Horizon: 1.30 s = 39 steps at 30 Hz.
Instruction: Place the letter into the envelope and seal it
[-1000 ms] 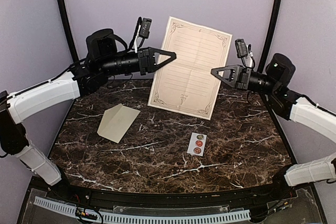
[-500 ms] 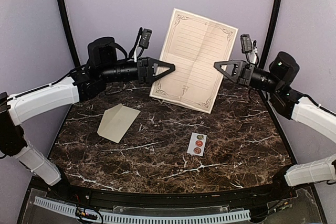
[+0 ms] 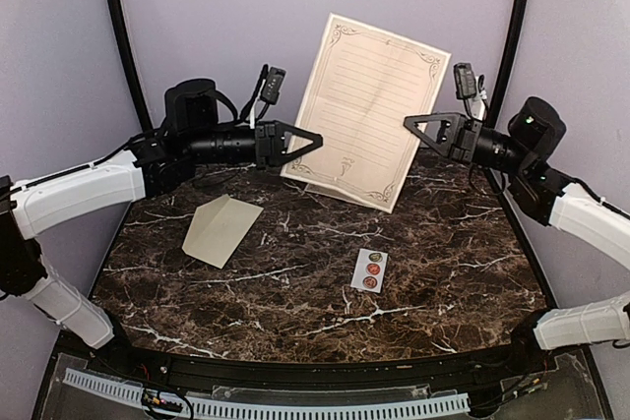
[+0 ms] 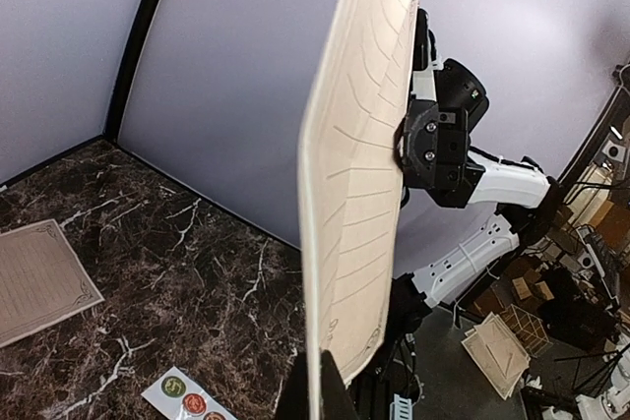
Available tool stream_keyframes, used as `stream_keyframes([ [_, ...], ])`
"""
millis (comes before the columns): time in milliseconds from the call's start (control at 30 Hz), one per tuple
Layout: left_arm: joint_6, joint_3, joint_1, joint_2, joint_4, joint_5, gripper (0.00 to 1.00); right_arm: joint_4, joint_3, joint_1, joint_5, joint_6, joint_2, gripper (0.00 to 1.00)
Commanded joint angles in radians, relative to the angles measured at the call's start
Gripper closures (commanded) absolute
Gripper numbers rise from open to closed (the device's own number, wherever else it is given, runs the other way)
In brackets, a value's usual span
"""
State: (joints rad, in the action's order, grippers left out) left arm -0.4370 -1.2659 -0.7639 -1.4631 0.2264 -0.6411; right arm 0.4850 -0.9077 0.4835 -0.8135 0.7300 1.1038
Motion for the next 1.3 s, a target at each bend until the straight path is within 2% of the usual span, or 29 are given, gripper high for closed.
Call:
stream_keyframes([
  [0, 0.064, -0.019, 0.003, 0.045, -0.089, 0.067, 1.00, -0.037, 0.013, 0.000, -0.009, -0.050, -0.058, 0.87],
  [67, 0.084, -0.020, 0.016, 0.052, -0.112, 0.085, 1.00, -0.074, 0.015, -0.001, 0.016, -0.071, -0.076, 0.72],
  [167, 0.098, -0.016, 0.042, 0.063, -0.127, 0.072, 1.00, -0.135, 0.014, -0.001, 0.051, -0.105, -0.104, 0.43],
  [233, 0.118, -0.017, 0.063, 0.071, -0.140, 0.061, 1.00, -0.170, 0.015, -0.001, 0.073, -0.119, -0.124, 0.29],
  [333, 0.154, -0.023, 0.102, 0.083, -0.170, 0.038, 1.00, -0.224, 0.018, -0.002, 0.129, -0.139, -0.160, 0.15],
  [433, 0.188, -0.016, 0.146, 0.096, -0.180, -0.013, 1.00, -0.267, 0.020, -0.001, 0.191, -0.154, -0.198, 0.07],
  [567, 0.241, 0.012, 0.210, 0.119, -0.182, -0.073, 1.00, -0.299, 0.023, -0.002, 0.261, -0.159, -0.238, 0.01],
  [733, 0.388, 0.051, 0.212, 0.144, -0.241, -0.118, 1.00, -0.303, 0.018, -0.001, 0.315, -0.144, -0.236, 0.01],
  [833, 0.419, 0.119, 0.212, 0.170, -0.235, -0.155, 1.00, -0.323, -0.008, -0.001, 0.319, -0.148, -0.205, 0.01],
  [933, 0.402, 0.182, 0.212, 0.198, -0.166, -0.213, 1.00, -0.362, -0.043, -0.002, 0.298, -0.160, -0.168, 0.01],
  [1033, 0.402, 0.220, 0.212, 0.199, -0.168, -0.241, 1.00, -0.410, -0.089, 0.000, 0.225, -0.179, -0.119, 0.01],
  [1267, 0.396, 0.213, 0.140, 0.149, -0.201, -0.339, 1.00, -0.614, -0.198, 0.041, 0.095, -0.296, -0.020, 0.01],
])
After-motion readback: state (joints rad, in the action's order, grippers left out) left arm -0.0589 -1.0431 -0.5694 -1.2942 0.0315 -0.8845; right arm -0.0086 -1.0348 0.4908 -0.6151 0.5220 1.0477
